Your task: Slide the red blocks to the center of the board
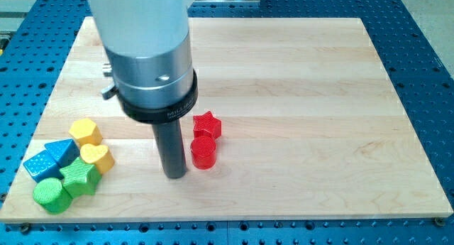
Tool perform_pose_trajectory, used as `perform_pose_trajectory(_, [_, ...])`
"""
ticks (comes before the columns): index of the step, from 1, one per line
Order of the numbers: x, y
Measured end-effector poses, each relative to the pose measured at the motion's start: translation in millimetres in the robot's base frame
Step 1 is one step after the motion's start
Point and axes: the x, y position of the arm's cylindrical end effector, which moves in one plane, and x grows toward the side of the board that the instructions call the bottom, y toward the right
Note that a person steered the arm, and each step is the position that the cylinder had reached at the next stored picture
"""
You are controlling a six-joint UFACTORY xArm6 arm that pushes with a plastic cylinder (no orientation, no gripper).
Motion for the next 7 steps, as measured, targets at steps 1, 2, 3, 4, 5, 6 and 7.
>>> perform_pose_trajectory(1, [39, -3])
perform_pose_trajectory(2, [51, 24])
perform_pose_trajectory(3, [45, 22])
perform_pose_trajectory(4, [28, 25])
perform_pose_trajectory(5, [-7, 40])
perform_pose_trajectory(6, [-17, 45])
perform_pose_trajectory(7, [-6, 45])
